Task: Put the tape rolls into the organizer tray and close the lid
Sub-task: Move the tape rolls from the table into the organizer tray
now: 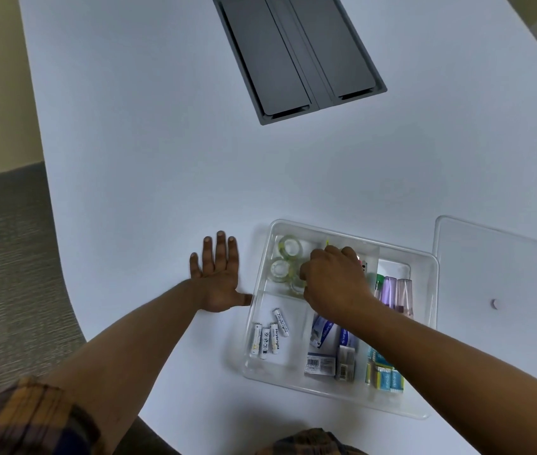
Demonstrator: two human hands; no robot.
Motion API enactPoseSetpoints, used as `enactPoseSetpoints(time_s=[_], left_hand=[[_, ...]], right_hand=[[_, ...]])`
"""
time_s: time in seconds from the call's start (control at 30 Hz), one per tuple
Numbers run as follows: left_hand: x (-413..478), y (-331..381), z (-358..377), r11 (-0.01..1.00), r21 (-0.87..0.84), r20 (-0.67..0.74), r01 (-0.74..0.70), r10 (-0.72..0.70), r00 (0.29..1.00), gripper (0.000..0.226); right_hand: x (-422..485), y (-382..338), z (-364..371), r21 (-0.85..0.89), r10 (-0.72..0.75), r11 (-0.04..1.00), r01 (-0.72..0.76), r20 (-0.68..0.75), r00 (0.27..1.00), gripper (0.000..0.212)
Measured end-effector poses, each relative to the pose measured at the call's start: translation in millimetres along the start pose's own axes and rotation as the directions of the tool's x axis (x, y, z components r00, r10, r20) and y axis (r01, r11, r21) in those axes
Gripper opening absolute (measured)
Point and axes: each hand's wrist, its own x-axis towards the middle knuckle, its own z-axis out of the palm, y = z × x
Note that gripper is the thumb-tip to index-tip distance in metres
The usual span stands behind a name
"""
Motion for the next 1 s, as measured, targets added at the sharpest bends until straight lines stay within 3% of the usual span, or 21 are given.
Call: enactPoseSetpoints(time_s=[0.1,0.2,0.27,0.4,0.6,0.8,1.0], left_hand=[[0,0,-1,1.0,-0.001,0.004,-0.004,0.004,1.0,0.119],[-1,-1,0,1.0,0.005,-0.002,-0.003,0.003,1.0,0.119],[-1,-1,0,1.0,0.002,-0.004,-0.003,0.003,1.0,0.12],[-1,-1,-1,1.0,-0.007,0.003,-0.008,0.008,1.0,0.119],[-2,0,-1,1.0,-0.008,0.003,-0.001,0.001,1.0,0.12],[-2,-1,0,1.0,-0.01,-0.002,-0.006,0.006,1.0,0.12],[-1,-2,0,1.0,-0.017,0.002,-0.015,0.015,1.0,0.119]], right_hand=[[3,-3,-10,-0.043,-0.048,0.998,0.052,0.087,0.995,0.008],[5,-7,-16,-0.015,-0.071,0.997,0.075,0.169,0.983,0.016],[9,-6,-17,0.056,-0.056,0.997,0.049,0.115,0.992,0.01],[14,-3,-15,0.175,0.035,0.984,-0.03,-0.029,0.999,0.023],[16,-5,-6,0.257,0.106,0.962,-0.087,-0.061,0.992,0.042],[17,-5,-5,0.174,0.059,0.983,-0.06,0.01,0.998,0.047],[24,-8,-7,0.14,0.074,0.988,-0.069,-0.031,0.997,0.046]])
